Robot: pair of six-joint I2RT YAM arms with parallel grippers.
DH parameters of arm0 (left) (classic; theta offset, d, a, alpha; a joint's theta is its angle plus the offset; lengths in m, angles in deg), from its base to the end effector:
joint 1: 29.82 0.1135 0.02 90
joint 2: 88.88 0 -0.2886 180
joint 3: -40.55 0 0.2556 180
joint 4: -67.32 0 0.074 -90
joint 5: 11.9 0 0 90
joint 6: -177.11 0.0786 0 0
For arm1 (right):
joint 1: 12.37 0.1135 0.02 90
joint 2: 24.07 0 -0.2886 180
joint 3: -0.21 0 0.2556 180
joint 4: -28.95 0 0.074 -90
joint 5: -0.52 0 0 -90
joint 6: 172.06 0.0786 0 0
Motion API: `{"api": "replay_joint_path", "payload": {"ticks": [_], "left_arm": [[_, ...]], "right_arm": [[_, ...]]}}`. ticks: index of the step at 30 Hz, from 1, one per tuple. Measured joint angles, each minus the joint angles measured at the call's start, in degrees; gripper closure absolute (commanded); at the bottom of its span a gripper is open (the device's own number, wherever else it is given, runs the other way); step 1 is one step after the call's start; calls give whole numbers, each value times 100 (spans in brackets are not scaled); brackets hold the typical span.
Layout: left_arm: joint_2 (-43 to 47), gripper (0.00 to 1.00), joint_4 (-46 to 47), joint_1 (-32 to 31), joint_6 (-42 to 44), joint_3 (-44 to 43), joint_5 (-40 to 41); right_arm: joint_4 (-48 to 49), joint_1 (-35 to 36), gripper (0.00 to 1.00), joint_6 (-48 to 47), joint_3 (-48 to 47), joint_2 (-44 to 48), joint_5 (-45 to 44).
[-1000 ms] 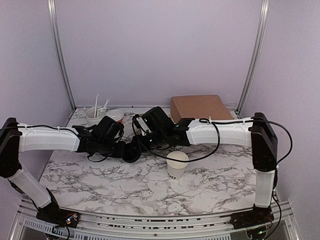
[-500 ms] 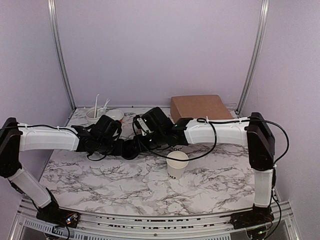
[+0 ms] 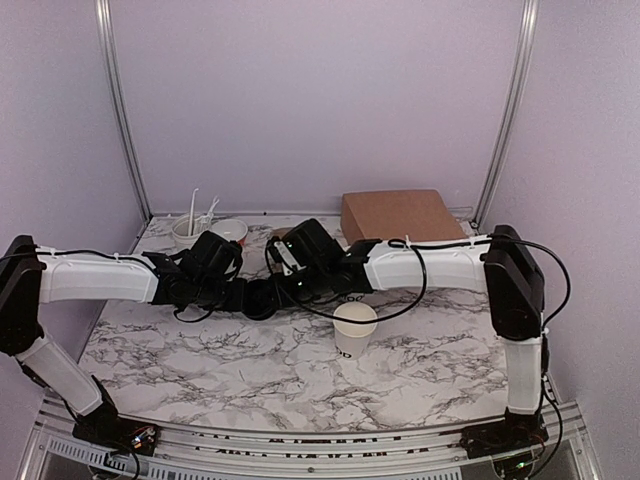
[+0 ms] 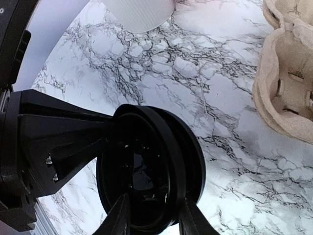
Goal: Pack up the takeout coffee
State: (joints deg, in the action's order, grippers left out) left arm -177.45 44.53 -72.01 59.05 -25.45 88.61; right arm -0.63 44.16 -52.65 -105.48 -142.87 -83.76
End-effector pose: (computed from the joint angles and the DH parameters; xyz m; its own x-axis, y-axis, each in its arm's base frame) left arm 0.2727 -0.2279 0.1963 -0.7312 0.0385 -0.6811 0.2509 0.9436 -0.2160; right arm 0.2802 0.4380 0.2052 -0.7532 -0.2532 -0.6071 -0.5746 0.7025 0.4198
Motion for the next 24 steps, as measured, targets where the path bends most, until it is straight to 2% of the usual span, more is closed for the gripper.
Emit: {"api": "replay_joint_path", "payload": {"ticks": [13, 18, 24], "left_arm": [[-98, 95, 74, 28, -2, 0, 61], [-133, 95, 85, 37, -2, 0, 79], [-140, 89, 85, 37, 0, 0, 107]], "right_arm": [[354, -249, 95, 424, 11, -52, 321], [426, -273, 100, 514, 24, -92, 372], [481, -280, 100, 531, 44, -98, 385]]}}
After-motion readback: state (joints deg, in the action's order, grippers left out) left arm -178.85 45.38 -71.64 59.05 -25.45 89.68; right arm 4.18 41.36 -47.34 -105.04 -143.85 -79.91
